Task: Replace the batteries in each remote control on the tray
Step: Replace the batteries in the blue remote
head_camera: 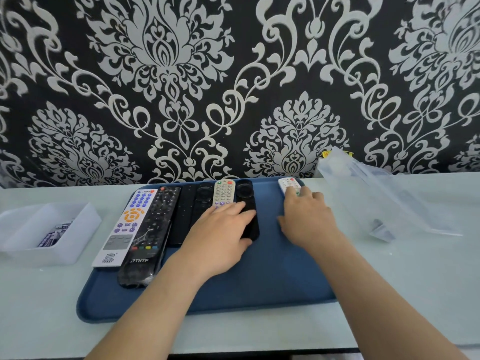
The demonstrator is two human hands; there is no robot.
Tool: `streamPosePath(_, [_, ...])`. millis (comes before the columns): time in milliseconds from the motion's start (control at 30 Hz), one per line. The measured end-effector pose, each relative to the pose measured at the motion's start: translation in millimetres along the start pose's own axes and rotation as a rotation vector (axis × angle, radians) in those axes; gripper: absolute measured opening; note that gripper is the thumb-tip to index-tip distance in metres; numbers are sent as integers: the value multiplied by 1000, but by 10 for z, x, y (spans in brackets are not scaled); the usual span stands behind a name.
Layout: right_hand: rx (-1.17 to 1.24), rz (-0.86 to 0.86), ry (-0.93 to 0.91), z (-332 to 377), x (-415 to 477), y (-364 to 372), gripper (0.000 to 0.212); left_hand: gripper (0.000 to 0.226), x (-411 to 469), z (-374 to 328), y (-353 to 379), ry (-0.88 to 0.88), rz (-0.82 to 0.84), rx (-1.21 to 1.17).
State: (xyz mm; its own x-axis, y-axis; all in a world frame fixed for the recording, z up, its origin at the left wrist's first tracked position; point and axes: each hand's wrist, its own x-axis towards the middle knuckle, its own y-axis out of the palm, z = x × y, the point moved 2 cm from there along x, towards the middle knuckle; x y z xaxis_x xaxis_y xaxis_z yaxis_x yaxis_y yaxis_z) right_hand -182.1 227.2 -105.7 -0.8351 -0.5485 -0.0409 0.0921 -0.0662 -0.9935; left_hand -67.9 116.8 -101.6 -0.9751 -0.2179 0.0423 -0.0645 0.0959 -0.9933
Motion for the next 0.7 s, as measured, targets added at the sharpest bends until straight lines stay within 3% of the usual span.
streamPosePath(133, [-59, -121, -102, -66, 18, -132, 26, 48, 1, 20, -3, -20, -38, -7])
streamPosePath(333, [140, -151, -12, -197, 62, -201, 20, 47, 26, 70, -6, -8, -59, 18])
streamPosePath(400, [460, -143, 33, -275, 87, -218, 19, 43, 24, 4, -52, 28, -176, -88])
streamPosePath(467, [1021, -57, 62, -298, 57, -292, 23, 26, 3, -122, -155, 28, -400, -360])
streamPosePath(567, [1882, 258, 19, -204, -50, -407, 28, 14, -11, -310, -251, -45, -510, -903])
streamPosePath(633, [2058, 388, -66, -120, -120, -433, 33, 23, 4, -385, -287, -80, -473, -1107])
streamPosePath(700, [2069, 407, -99, -61, -159, -388, 37, 36, 27, -390, -284, -110, -471, -1145])
